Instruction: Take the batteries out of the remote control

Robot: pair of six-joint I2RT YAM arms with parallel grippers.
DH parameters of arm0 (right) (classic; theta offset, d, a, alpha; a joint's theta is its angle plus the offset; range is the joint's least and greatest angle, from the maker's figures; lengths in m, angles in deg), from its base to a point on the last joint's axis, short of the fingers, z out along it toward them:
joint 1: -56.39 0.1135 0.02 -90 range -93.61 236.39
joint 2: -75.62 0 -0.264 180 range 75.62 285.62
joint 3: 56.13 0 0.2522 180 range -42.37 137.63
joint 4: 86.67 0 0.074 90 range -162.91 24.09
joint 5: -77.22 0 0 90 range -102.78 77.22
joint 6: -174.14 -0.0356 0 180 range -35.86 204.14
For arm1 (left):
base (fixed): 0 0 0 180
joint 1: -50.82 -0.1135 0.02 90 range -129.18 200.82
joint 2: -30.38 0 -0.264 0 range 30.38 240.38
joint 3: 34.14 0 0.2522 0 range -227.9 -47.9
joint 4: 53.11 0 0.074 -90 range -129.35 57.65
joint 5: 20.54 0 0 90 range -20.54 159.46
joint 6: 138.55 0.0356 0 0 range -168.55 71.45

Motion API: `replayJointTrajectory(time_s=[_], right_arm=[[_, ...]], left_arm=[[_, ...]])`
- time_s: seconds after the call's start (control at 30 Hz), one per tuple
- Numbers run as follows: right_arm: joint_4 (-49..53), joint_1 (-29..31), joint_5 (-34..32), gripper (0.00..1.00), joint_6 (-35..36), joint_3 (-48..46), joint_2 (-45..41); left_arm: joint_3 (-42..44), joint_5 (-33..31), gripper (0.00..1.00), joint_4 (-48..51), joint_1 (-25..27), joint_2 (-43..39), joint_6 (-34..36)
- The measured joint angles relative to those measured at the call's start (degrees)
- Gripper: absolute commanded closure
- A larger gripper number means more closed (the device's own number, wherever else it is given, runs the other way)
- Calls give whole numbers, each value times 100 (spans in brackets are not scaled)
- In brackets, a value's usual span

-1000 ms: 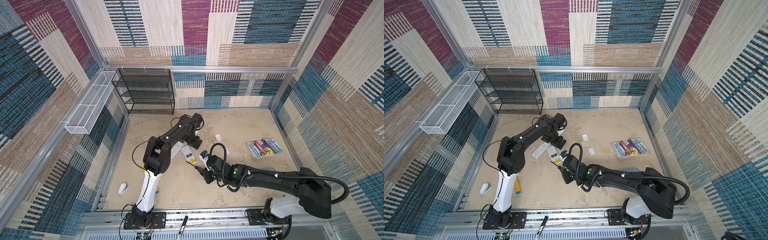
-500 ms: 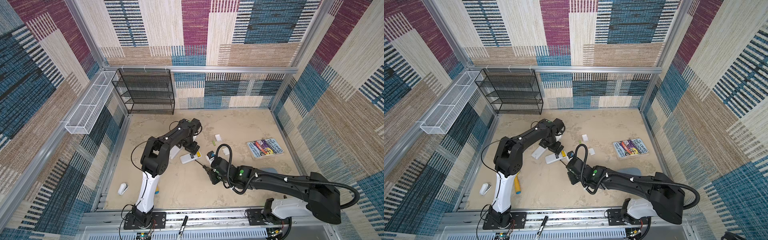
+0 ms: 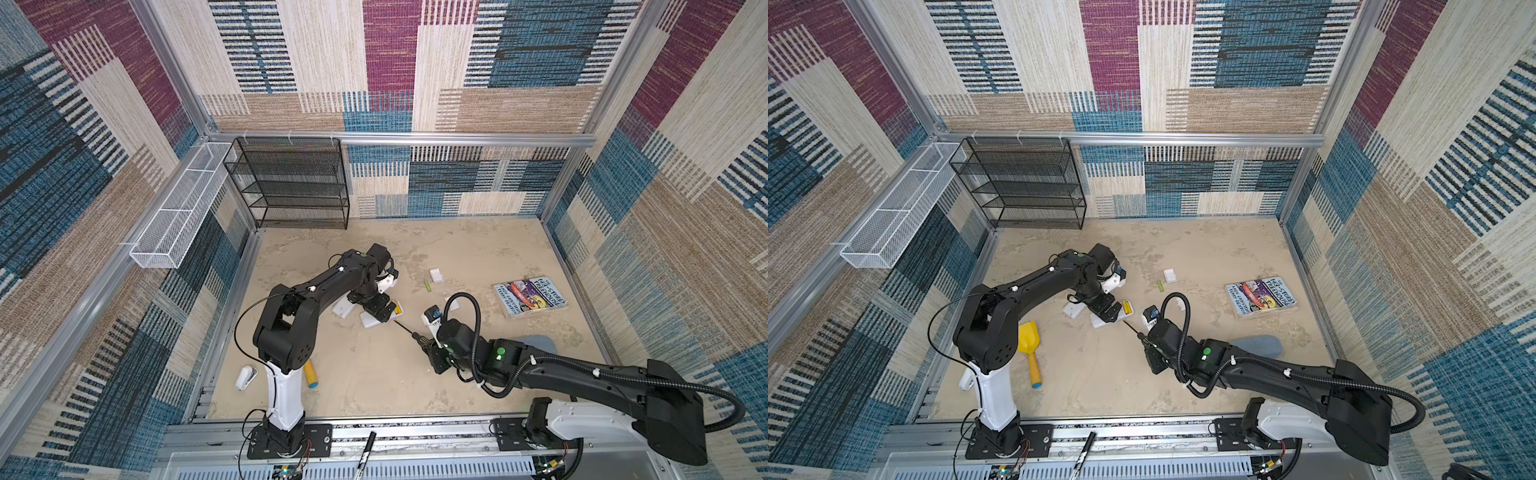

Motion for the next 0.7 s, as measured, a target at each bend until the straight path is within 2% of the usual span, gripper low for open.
replayJointTrajectory(time_s=[0.17, 0.5, 0.6, 0.7], right_arm=[[-61, -52, -44, 100, -26, -2, -131], [-358, -509, 138, 100, -20, -79, -210], [-490, -595, 286, 100, 26, -109, -142], [-555, -656, 413, 100, 68, -129, -48]], left_arm=[[339, 151, 3, -105, 2, 0, 531], [651, -511, 5, -581, 24, 140, 1036], [745, -549, 7, -745, 26, 96, 1158], [861, -538, 14, -879, 39, 20, 1266]])
